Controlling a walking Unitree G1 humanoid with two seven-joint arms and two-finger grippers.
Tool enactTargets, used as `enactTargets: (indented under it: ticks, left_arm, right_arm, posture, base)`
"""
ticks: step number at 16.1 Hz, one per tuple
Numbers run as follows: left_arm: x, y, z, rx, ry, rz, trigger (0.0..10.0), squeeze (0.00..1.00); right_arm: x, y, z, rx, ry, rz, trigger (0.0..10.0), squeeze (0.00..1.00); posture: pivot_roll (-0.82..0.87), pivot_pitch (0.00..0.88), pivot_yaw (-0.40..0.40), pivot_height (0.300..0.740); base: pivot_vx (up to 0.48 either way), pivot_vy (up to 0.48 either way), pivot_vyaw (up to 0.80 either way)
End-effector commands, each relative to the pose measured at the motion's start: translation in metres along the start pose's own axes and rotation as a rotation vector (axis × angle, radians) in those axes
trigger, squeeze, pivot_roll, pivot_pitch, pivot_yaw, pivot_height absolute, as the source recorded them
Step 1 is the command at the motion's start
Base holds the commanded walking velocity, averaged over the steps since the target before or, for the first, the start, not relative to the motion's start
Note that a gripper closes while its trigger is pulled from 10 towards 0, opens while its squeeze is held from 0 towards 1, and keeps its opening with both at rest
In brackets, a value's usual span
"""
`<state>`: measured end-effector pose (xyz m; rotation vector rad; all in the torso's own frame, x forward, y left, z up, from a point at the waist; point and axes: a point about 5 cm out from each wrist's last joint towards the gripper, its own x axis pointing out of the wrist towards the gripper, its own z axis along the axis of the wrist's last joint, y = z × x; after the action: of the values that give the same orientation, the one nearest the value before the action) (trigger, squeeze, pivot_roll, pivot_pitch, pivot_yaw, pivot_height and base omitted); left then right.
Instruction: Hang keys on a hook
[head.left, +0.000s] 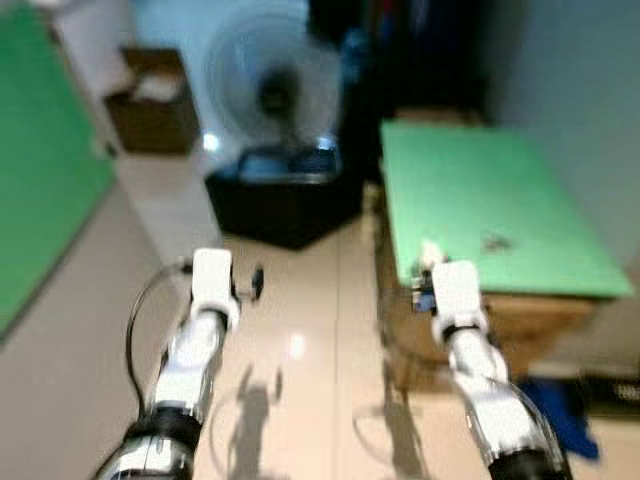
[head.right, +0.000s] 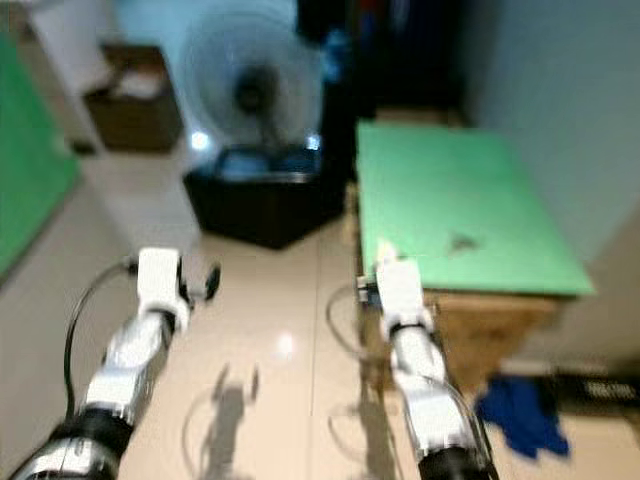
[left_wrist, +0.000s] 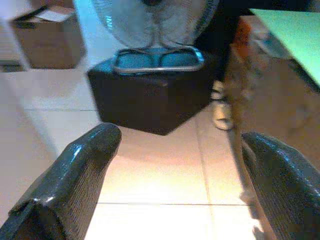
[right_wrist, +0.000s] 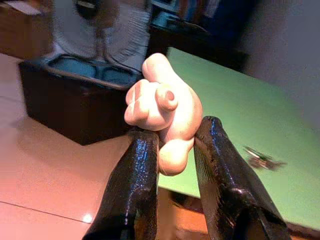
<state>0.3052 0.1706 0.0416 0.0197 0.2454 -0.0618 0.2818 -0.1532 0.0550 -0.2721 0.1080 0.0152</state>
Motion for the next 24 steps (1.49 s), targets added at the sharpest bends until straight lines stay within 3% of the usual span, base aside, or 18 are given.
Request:
enactTargets:
  ticks: [1, 2, 3, 4, 5, 12, 24]
  left_arm:
    - [0.001, -0.004, 0.002, 0.013, -0.005, -0.008, 10.0, 0.00]
    - [0.000, -0.006, 0.000, 0.015, 0.001, -0.008, 10.0, 0.00]
    - [-0.003, -0.011, -0.003, 0.006, 0.003, -0.012, 10.0, 0.00]
    - [-0.004, -0.012, -0.003, 0.007, 0.003, -0.013, 10.0, 0.00]
    - [-0.005, -0.012, -0.004, 0.006, 0.002, -0.011, 10.0, 0.00]
    - [-0.007, -0.017, -0.003, -0.013, -0.011, -0.006, 10.0, 0.00]
    - [-0.004, -0.021, 0.004, 0.047, -0.010, 0.012, 10.0, 0.00]
  right_arm:
    - [0.002, -0.004, 0.000, 0.003, 0.007, -0.010, 0.0, 0.20]
    - [0.003, -0.003, 0.000, -0.002, 0.010, -0.002, 0.0, 0.26]
    - [0.004, 0.000, -0.002, -0.004, 0.016, 0.016, 0.0, 0.24]
    - [0.004, 0.000, -0.002, -0.005, 0.017, 0.024, 0.0, 0.16]
    - [0.005, 0.003, -0.001, -0.005, 0.016, 0.045, 0.0, 0.00]
    - [0.014, 0.007, 0.003, -0.035, 0.003, 0.086, 0.0, 0.00]
    - [0.021, 0.026, 0.005, -0.035, -0.005, 0.187, 0.0, 0.00]
  posture:
    - [-0.20, 0.000, 0.060, 0.723]
    - [-0.20, 0.000, 0.058, 0.723]
    - [-0.19, 0.000, 0.055, 0.723]
    - [-0.19, 0.000, 0.053, 0.723]
    - [-0.18, 0.000, 0.047, 0.723]
    - [-0.16, 0.000, 0.027, 0.723]
    - [-0.13, 0.000, 0.013, 0.723]
  base:
    - [0.000, 0.000, 0.80]
    - [0.000, 0.000, 0.80]
    - [0.000, 0.000, 0.80]
    - [0.000, 0.000, 0.80]
    - [0.000, 0.000, 0.80]
    - [0.000, 0.000, 0.80]
    - [0.000, 0.000, 0.79]
